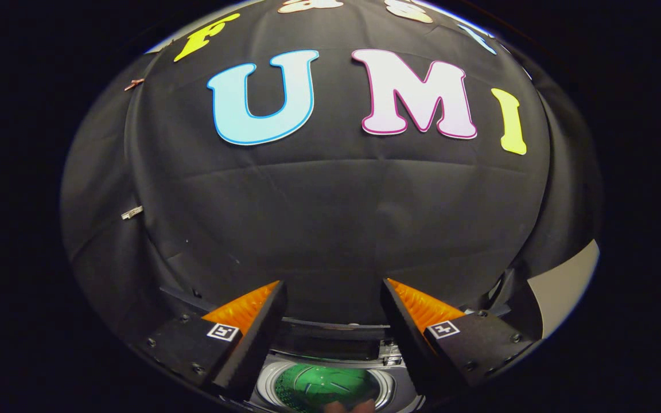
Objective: Put the clothes into the washing machine and then close the washing machine lid.
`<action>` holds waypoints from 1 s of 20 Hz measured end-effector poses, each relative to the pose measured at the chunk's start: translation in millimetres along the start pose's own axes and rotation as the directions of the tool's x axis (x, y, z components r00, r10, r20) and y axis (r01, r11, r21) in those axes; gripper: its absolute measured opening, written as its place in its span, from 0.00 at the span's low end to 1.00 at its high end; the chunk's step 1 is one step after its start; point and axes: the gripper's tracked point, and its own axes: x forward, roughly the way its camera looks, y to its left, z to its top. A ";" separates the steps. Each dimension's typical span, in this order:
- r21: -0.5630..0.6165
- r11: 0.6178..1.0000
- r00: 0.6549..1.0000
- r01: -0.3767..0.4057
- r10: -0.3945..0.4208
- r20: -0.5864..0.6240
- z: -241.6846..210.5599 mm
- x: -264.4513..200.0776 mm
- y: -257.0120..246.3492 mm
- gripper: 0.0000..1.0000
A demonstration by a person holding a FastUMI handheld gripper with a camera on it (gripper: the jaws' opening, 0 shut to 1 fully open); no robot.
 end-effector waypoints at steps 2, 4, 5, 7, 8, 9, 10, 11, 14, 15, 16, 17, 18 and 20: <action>0.001 1.000 1.000 0.006 -0.006 0.004 1.1 0.2 -0.3 1.00; 0.000 1.000 1.000 0.009 -0.009 0.015 1.1 0.5 -0.5 1.00; -0.002 1.000 1.000 0.011 -0.011 0.025 1.6 1.3 -0.1 1.00; -0.003 1.000 0.999 0.019 -0.019 0.041 2.7 1.0 -0.9 1.00; -0.004 1.000 0.999 0.022 -0.022 0.044 2.1 0.5 -0.7 1.00; -0.005 1.000 0.999 0.025 -0.024 0.044 1.6 0.3 -1.0 1.00; -0.004 1.000 0.999 0.026 -0.026 0.042 1.2 -0.4 -0.9 1.00; -0.004 1.000 0.999 0.028 -0.028 0.042 0.8 -0.9 -0.7 1.00; -0.008 0.999 0.998 0.032 -0.032 0.053 0.9 -1.5 -1.1 1.00; -0.007 0.999 0.998 0.034 -0.034 0.057 1.0 -1.6 -0.6 1.00; -0.008 0.999 0.997 0.036 -0.036 0.062 1.9 -0.6 -0.6 1.00; -0.012 0.999 0.997 0.035 -0.034 0.067 2.4 -0.5 -0.4 1.00; -0.012 0.999 0.997 0.035 -0.034 0.072 3.0 -0.6 -0.5 1.00; -0.016 0.999 0.996 0.028 -0.027 0.080 1.8 -1.5 0.0 1.00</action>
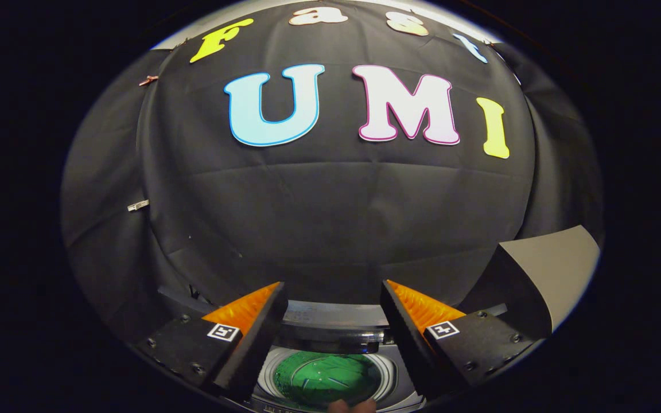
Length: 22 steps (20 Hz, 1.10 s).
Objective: Put the clothes into the washing machine and then close the washing machine lid.
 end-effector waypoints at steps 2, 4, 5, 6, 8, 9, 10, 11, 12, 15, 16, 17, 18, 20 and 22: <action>0.002 1.000 1.000 -0.014 0.014 0.005 0.4 0.0 2.0 1.00; 0.001 1.000 1.000 -0.028 0.028 0.014 -0.9 -1.4 3.6 1.00; 0.001 0.999 0.999 -0.035 0.035 0.016 -2.1 -2.7 4.8 1.00; 0.000 0.999 0.999 -0.042 0.042 0.016 -3.0 -3.2 6.2 1.00; 0.009 0.998 0.998 -0.058 0.058 0.002 -6.2 -5.3 9.7 1.00; 0.015 0.998 0.998 -0.066 0.067 -0.022 -11.4 -8.2 12.3 1.00; 0.018 0.997 0.996 -0.077 0.078 -0.054 -19.5 -13.5 14.0 1.00; 0.016 0.996 0.992 -0.092 0.093 -0.086 -28.6 -20.6 16.9 0.99; 0.016 0.994 0.989 -0.104 0.105 -0.100 -37.3 -25.8 18.3 1.00; -0.027 0.993 0.991 -0.118 0.116 -0.071 -58.7 -43.9 24.7 0.99; -0.041 0.992 0.992 -0.119 0.117 -0.049 -58.6 -51.8 28.1 1.00; -0.046 0.991 0.992 -0.122 0.121 -0.024 -56.1 -59.1 31.4 1.00; -0.050 0.991 0.992 -0.126 0.126 0.003 -52.5 -67.0 34.7 0.99; -0.042 0.991 0.990 -0.126 0.129 0.054 -42.1 -84.1 36.8 0.99; -0.027 0.994 0.989 -0.108 0.111 0.101 -26.4 -100.0 38.0 0.99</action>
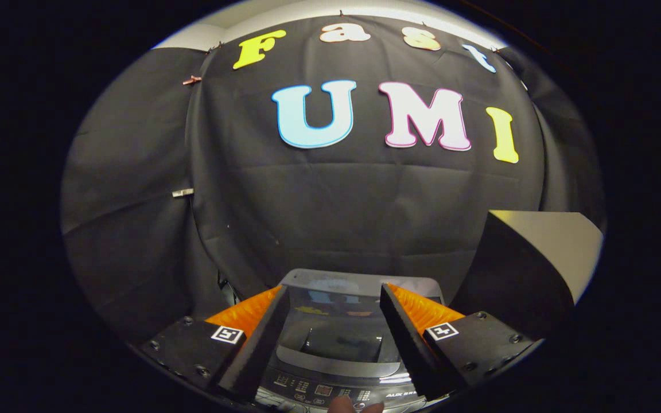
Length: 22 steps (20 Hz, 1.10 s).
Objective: Put the clothes into the washing machine and then close the washing machine lid.
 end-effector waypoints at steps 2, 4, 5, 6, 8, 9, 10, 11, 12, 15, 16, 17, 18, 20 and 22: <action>0.022 1.000 0.999 -0.014 0.012 0.053 19.5 -14.1 10.9 0.99; 0.002 1.000 0.995 -0.004 0.003 0.101 34.6 -25.5 10.0 0.99; -0.004 1.000 0.993 -0.004 0.004 0.121 42.4 -32.1 9.5 0.99; -0.010 1.000 0.991 0.000 0.002 0.137 47.8 -39.8 9.1 0.99; -0.009 1.000 0.987 0.008 -0.006 0.162 59.5 -54.7 6.2 0.99; -0.005 1.000 0.984 0.010 -0.009 0.176 65.8 -62.5 3.7 0.99; 0.006 1.000 0.981 0.001 -0.002 0.194 73.8 -70.3 5.4 0.99; 0.017 1.000 0.977 -0.004 0.000 0.211 81.2 -79.7 5.4 0.99; 0.025 1.000 0.973 -0.008 0.002 0.230 89.8 -87.7 3.0 0.99; -0.003 1.000 0.958 0.001 0.000 0.288 111.6 -111.3 -6.6 0.99; -0.011 1.000 0.953 0.004 -0.001 0.304 119.5 -120.5 -9.8 0.99; -0.014 1.000 0.950 0.007 -0.002 0.313 123.2 -127.9 -12.5 0.99; -0.017 1.000 0.946 0.005 0.001 0.323 128.5 -135.5 -15.0 0.99; -0.025 1.000 0.944 0.007 0.002 0.329 134.0 -151.0 -20.9 0.99; -0.031 1.000 0.941 0.003 0.008 0.338 139.0 -165.3 -25.3 0.99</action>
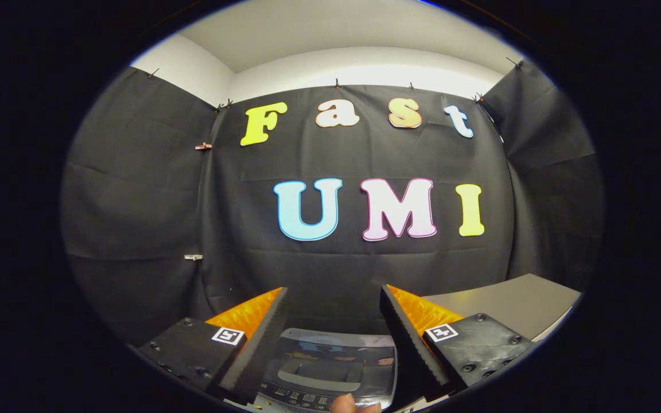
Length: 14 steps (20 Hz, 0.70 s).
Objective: Put the clothes into the washing machine and then close the washing machine lid.
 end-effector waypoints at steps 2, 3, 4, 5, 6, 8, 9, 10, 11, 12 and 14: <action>-0.002 1.000 1.000 -0.007 0.008 0.009 9.6 -11.9 -4.5 0.99; -0.005 1.000 1.000 -0.011 0.011 0.014 13.6 -17.1 -6.3 0.99; -0.008 1.000 1.000 -0.012 0.013 0.018 16.7 -23.3 -8.2 0.99; -0.005 1.000 1.000 -0.010 0.010 0.019 19.1 -28.1 -12.2 0.99; -0.002 1.000 1.000 -0.007 0.007 0.026 24.8 -30.8 -17.3 0.99; 0.001 1.000 0.999 0.011 -0.011 0.039 33.0 -37.3 -29.4 0.99; 0.002 1.000 0.999 0.020 -0.020 0.040 34.5 -41.2 -35.0 0.99; 0.001 1.000 0.999 0.027 -0.027 0.041 36.1 -43.8 -39.4 0.99; 0.001 0.999 0.999 0.035 -0.035 0.040 37.0 -46.9 -44.3 0.99; 0.001 0.999 0.998 0.040 -0.040 0.042 38.7 -49.3 -48.6 0.99; -0.002 0.999 0.998 0.043 -0.043 0.043 40.5 -54.8 -53.2 0.99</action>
